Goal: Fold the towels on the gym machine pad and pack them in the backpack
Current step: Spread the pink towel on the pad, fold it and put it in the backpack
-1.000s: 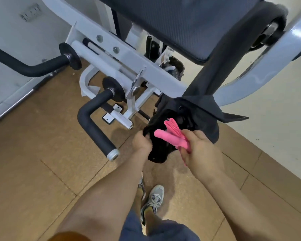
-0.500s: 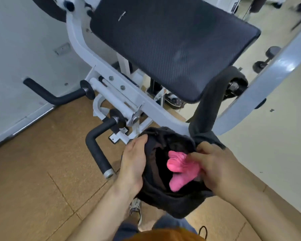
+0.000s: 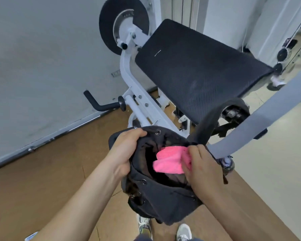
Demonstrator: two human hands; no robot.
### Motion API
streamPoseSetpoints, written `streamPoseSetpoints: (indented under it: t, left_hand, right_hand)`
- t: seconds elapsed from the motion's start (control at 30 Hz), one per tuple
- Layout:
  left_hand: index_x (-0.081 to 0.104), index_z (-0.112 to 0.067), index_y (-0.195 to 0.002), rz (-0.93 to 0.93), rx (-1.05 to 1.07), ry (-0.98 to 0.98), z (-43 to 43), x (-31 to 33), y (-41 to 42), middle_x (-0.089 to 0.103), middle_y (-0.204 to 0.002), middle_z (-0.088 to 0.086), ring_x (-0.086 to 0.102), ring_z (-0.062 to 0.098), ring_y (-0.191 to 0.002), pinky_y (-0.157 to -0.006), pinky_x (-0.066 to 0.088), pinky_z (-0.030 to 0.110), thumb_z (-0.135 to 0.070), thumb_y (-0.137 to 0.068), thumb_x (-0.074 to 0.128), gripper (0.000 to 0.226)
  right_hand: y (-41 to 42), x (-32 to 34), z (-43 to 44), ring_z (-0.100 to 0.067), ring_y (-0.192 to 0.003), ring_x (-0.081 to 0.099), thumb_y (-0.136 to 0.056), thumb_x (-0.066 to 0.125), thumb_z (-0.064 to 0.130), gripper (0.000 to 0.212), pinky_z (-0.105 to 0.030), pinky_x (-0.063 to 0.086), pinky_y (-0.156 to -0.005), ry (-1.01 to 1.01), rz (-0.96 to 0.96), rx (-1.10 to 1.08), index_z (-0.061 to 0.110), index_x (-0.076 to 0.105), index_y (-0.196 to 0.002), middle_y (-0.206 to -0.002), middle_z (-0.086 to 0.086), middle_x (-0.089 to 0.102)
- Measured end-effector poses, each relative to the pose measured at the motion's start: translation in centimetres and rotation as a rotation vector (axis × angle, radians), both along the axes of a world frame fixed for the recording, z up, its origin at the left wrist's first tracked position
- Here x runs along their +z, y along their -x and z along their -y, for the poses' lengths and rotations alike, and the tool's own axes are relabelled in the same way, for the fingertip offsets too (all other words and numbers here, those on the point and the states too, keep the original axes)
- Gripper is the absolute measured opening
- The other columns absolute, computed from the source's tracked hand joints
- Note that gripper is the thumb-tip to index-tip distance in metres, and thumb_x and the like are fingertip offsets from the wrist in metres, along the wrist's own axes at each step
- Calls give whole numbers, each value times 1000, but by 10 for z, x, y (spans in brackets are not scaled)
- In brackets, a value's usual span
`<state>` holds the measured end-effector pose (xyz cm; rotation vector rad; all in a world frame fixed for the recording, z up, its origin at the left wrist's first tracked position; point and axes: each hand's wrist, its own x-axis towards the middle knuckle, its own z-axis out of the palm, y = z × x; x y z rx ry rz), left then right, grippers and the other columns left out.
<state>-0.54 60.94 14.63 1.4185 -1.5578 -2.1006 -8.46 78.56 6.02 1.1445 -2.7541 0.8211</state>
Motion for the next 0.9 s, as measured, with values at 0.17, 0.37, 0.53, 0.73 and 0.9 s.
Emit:
streamPoseSetpoints:
  t: [0.17,0.37,0.53,0.73,0.9]
  left_hand:
    - [66,-8,-90,-5,7,38,-8,4,4,68,-80,16,63,27,-67,-65,51,31,-15,-90,59,9]
    - [63,-11,-81,-13,-27,87,-11,7,2,69,-68,11,63,24,-61,-65,50,32,-15,-92,57,14]
    - [60,-14,-72,-1,-104,95,-10,8,-8,67,-65,6,62,19,-57,-59,48,27,-14,-93,57,22]
    - [51,-16,-71,67,-364,283,-22,2,-30,57,-59,-3,53,8,-51,-48,41,18,-17,-96,57,25]
    - [50,-14,-76,-23,-78,136,-21,-6,-25,61,-67,6,56,15,-56,-52,47,23,-18,-97,56,22]
  right_hand:
    - [-7,32,-11,-22,-98,60,-85,65,42,52,-34,48,-79,-275,301,298,29,42,-129,-115,4,52]
    - [-1,34,2,-9,-79,44,-84,53,11,34,-27,41,-67,-146,330,625,38,65,-101,-86,12,63]
    - [14,-9,1,-11,-67,49,-69,55,19,25,-26,34,-55,-349,-200,578,36,69,-83,-81,17,68]
    - [38,3,-9,-26,-63,64,-72,68,33,15,-32,50,-53,-434,-183,297,19,63,-72,-67,-1,67]
    - [8,29,2,-12,-88,57,-86,52,31,19,-30,47,-79,-254,174,614,36,66,-99,-91,11,68]
